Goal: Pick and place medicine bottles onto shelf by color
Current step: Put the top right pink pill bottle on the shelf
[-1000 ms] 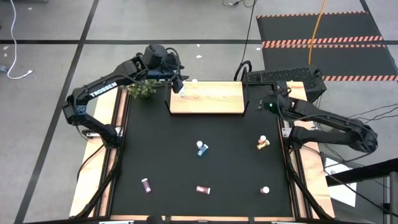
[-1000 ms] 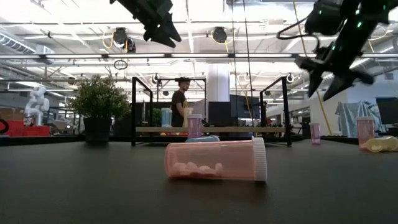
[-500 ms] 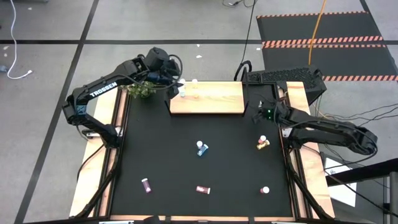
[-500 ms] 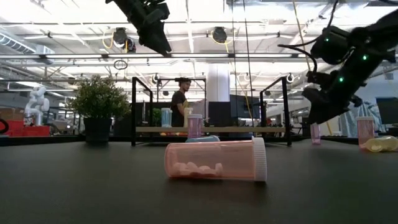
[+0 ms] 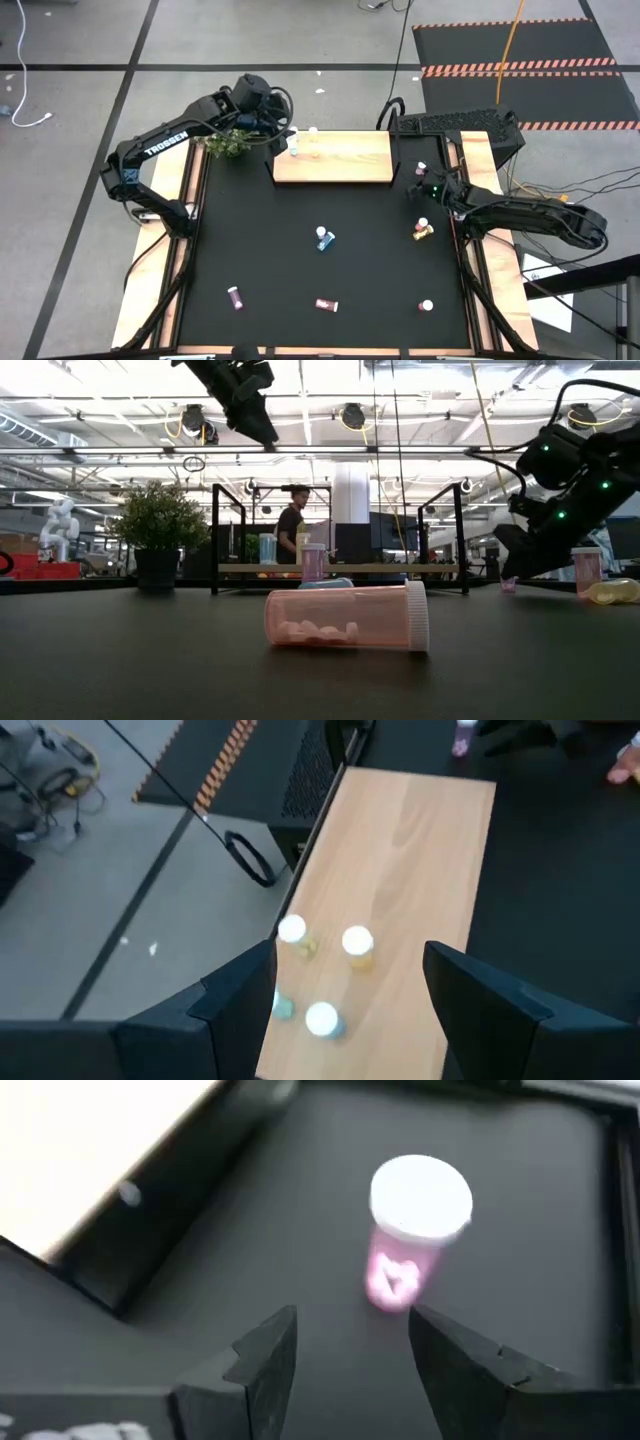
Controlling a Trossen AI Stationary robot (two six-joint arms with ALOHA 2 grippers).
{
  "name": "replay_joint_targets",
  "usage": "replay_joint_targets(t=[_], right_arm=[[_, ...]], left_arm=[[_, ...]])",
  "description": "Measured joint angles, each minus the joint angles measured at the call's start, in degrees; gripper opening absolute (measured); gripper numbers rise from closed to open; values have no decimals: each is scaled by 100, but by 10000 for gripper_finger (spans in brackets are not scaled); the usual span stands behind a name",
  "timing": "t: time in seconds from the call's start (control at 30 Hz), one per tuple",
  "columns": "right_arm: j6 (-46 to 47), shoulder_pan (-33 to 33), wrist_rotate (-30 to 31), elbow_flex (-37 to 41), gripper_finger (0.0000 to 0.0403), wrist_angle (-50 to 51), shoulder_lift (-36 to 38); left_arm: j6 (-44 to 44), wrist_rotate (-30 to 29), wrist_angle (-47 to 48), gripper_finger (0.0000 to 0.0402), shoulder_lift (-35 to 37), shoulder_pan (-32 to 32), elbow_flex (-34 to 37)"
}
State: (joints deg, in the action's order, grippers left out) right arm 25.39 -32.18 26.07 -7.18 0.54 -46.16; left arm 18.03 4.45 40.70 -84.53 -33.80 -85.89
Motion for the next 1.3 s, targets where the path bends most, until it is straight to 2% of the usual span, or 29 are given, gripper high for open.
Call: replay_joint_targets(t=[0.17, 0.3, 0.77, 1.07, 1.3], right_arm=[[-12, -42, 403, 275, 190, -643, -3], [46, -133, 392, 462, 190, -1125, -1], [-621, -140, 216, 492, 192, -1247, -236], [-661, -358, 249, 494, 205, -1508, -554], [-837, -619, 233, 500, 205, -2182, -1048]], left_arm=[[136, -2, -362, 255, 0, -7, 0], [158, -3, -491, 255, 0, -6, 0], [268, -7, -614, 255, 0, -9, 0], [395, -7, -679, 255, 0, -9, 0], [548, -7, -923, 255, 0, -27, 0]])
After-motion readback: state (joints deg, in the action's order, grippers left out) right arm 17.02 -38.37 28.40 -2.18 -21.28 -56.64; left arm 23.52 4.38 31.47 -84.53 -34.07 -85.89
